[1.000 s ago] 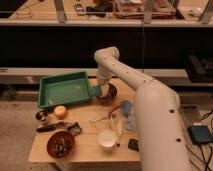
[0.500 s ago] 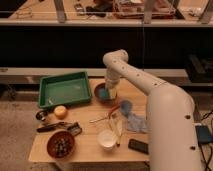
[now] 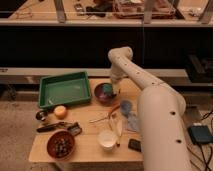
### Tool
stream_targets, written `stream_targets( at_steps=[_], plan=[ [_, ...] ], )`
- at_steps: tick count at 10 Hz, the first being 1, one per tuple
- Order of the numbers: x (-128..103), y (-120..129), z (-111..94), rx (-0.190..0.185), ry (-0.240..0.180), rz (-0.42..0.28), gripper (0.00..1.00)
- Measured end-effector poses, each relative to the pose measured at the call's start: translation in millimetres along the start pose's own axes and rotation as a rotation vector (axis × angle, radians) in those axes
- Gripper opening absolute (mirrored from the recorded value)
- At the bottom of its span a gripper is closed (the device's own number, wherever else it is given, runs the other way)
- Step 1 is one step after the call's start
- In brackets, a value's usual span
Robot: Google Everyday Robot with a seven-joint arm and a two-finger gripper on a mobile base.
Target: Wipe purple bowl with sponge
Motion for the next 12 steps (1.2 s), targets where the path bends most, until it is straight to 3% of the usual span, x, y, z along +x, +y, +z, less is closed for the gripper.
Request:
stream_targets(
  at_steps=[2, 5, 7, 10, 12],
  plan=[
    [-19, -10, 1, 0.005, -0.001, -0.025, 0.00],
    [-74, -21, 9, 0.001, -0.003, -0.121, 0.00],
    [-88, -11, 10, -0.005, -0.007, -0.175, 0.00],
    [-77, 14, 5, -0.011, -0.007, -0.180, 0.00],
    [-50, 33, 1, -0.021, -0.001, -0.152, 0.00]
  ],
)
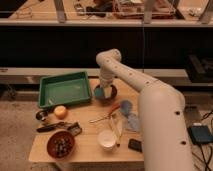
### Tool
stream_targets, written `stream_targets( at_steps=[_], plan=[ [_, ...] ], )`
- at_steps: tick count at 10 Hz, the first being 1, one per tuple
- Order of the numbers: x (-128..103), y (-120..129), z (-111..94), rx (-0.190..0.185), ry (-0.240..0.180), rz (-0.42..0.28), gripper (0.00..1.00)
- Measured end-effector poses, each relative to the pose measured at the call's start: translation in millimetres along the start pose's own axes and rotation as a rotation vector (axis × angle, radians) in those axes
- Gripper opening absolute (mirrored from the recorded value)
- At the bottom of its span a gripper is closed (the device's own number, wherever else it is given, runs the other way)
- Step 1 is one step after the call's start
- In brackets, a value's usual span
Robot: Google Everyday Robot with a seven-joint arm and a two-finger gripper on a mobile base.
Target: Wipe purple bowl with sponge
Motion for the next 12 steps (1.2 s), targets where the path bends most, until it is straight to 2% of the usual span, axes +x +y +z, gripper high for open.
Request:
stream_targets(
  at_steps=[3, 5, 7, 8, 9, 12],
  plan=[
    [32, 16, 10, -0.024, -0.001, 0.074, 0.00],
    [49, 16, 2, -0.009, 0.004, 0.103, 0.00],
    [45, -13, -19, 0.038, 0.007, 0.099, 0.00],
    [41, -25, -22, 0.044, 0.007, 0.090, 0.00],
    [32, -46, -21, 0.044, 0.003, 0.074, 0.00],
    [15, -68, 6, 0.005, -0.013, 0.032, 0.00]
  ],
)
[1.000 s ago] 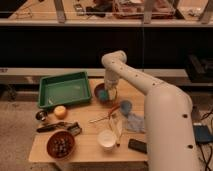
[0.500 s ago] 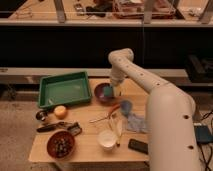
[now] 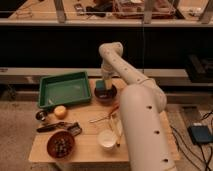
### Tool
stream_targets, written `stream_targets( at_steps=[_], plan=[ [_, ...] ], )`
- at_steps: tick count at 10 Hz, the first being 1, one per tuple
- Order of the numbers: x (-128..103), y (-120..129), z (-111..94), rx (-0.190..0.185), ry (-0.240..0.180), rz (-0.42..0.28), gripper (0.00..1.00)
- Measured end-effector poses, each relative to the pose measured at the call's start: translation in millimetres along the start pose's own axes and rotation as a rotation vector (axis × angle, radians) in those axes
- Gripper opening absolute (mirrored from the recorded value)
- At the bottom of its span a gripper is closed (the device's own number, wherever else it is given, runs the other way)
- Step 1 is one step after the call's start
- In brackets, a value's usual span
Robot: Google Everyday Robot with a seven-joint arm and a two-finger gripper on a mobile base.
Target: Wipe purple bowl with sponge
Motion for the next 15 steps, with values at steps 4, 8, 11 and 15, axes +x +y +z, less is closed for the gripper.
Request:
stream_targets(
  at_steps=[4, 8, 11, 15],
  plan=[
    [-44, 7, 2, 0.006, -0.023, -0.107, 0.00],
    [-29, 49, -1, -0.008, -0.003, -0.098, 0.00],
    [-8, 61, 1, -0.017, -0.001, -0.050, 0.00],
    [26, 53, 10, -0.027, 0.002, 0.060, 0.00]
  ],
)
